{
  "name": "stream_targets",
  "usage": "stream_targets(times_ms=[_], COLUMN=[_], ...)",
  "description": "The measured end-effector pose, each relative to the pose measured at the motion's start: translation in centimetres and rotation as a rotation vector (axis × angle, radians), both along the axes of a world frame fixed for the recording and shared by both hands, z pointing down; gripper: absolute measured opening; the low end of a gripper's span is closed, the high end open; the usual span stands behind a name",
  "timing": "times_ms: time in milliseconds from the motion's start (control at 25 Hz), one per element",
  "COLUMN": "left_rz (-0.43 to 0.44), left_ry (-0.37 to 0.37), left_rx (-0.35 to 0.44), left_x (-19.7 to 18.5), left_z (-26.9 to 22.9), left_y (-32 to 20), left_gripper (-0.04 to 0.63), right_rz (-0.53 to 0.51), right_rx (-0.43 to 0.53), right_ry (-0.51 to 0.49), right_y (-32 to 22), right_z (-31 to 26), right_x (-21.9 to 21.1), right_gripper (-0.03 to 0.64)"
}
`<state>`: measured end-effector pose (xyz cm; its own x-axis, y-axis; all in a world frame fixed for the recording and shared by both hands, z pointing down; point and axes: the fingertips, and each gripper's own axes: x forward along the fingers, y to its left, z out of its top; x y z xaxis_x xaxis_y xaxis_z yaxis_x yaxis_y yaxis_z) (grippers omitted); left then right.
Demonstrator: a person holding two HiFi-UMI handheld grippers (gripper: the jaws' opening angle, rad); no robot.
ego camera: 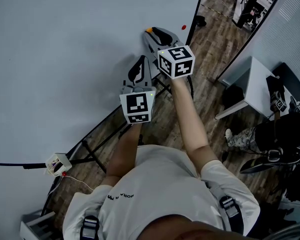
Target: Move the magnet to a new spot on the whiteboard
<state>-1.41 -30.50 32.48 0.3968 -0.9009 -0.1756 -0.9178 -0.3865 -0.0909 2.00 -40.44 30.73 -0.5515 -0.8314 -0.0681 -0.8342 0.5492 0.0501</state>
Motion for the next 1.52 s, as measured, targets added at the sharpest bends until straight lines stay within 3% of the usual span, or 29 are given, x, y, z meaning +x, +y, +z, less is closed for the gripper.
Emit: stream_targets(times_ms=[1520], left_rz=[-0.027], left_ry=[0.003], left_rx=[0.013], left_x=[-0.7], left_z=[-0.7], left_y=[-0.2], left_gripper=[0.002], right_rz=[-0.015], right_rx=[0.001], right_ry=[0.037], right_y=[-2.7], right_z=[0.1], right_x=[-0.8], right_gripper=[0.133])
